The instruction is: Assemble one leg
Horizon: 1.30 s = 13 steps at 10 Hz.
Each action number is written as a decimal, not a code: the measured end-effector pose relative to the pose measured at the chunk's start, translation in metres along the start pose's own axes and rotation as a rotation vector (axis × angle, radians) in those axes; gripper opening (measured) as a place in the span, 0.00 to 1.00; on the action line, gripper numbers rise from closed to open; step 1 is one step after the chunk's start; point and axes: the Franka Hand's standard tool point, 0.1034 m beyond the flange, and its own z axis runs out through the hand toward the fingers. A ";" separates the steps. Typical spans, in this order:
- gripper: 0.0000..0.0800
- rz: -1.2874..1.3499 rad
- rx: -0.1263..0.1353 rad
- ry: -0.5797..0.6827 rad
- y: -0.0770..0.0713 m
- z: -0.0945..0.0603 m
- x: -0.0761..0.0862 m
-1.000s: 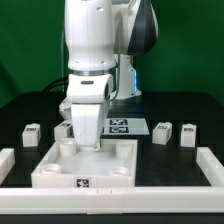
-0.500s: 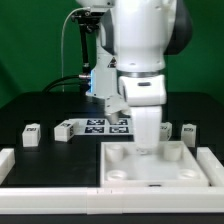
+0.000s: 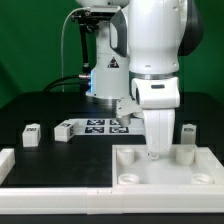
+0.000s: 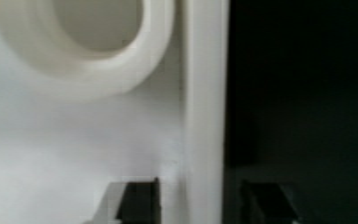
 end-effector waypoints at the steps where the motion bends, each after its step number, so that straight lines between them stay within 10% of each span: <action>1: 0.38 0.000 0.000 0.000 0.000 0.000 0.000; 2: 0.64 0.001 0.000 0.000 0.000 0.000 0.000; 4: 0.77 0.001 0.000 0.000 0.000 0.000 -0.001; 10: 0.81 0.011 -0.004 0.002 -0.001 -0.001 -0.002; 13: 0.81 0.104 -0.048 -0.001 -0.024 -0.026 -0.009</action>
Offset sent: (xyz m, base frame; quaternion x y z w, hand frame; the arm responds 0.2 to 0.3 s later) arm 0.0000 0.0000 0.0000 0.0000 0.0000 0.0000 1.0000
